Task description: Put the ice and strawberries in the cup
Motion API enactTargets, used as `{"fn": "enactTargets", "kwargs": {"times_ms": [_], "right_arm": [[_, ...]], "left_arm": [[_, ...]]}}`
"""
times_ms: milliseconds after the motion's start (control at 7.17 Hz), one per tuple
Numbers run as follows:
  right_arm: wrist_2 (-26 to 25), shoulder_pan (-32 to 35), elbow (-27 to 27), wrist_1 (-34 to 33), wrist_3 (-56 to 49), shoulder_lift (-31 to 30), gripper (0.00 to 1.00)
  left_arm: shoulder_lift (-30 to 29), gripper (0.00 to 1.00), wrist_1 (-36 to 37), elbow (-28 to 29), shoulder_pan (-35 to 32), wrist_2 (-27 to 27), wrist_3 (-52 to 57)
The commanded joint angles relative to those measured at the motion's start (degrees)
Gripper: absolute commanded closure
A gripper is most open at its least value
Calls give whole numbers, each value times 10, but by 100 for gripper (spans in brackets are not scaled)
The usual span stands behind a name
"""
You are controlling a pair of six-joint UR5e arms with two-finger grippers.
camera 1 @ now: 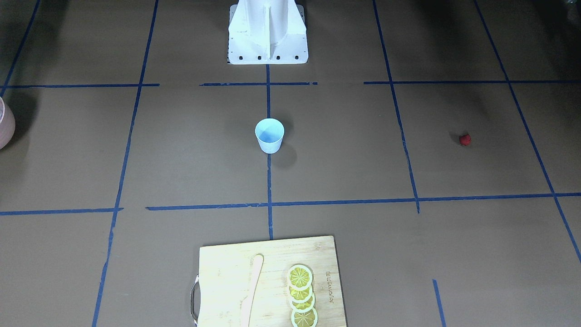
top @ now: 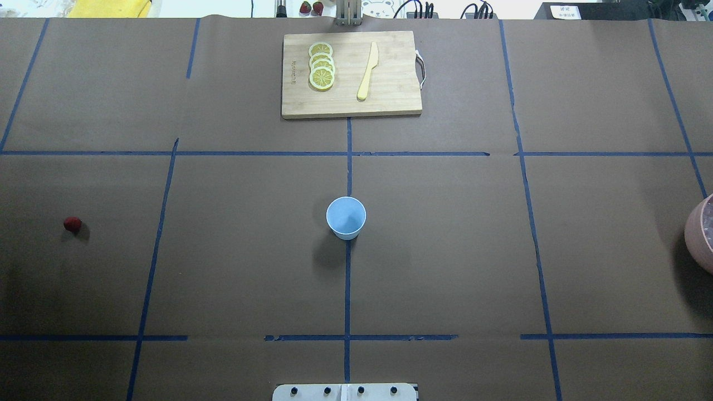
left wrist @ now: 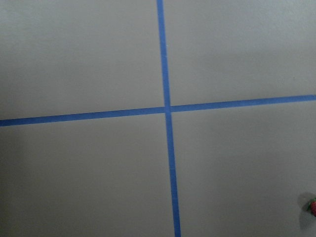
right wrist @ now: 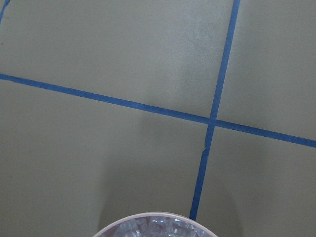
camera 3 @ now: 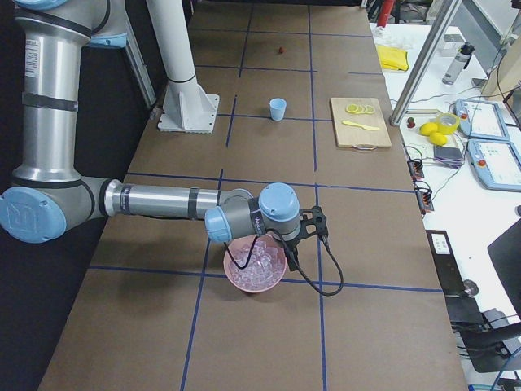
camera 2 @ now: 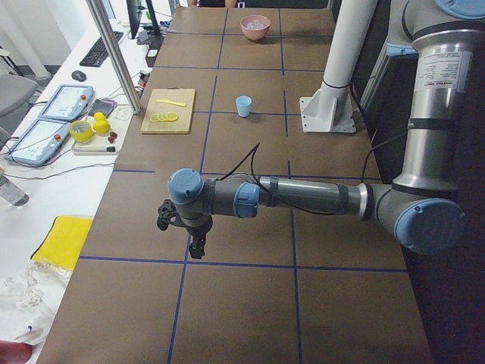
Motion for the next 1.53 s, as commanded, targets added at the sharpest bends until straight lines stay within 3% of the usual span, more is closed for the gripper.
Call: {"fn": "enactTargets", "kwargs": {"times_ms": [0,279,698,1395], "right_arm": [[-19,-44,1,32,14,-13,0],[-62,-78,24,31,14,-31,0],[-113,-124,24,31,5,-45,12],[-123,-140,18,26,-64,-52,15]], "left_arm": [[0,0,-1,0,1,-3,-1],[0,0,-4,0,1,-3,-1],[1,0,-4,0,1,-3,0],[1,0,-4,1,1,-3,1]]}}
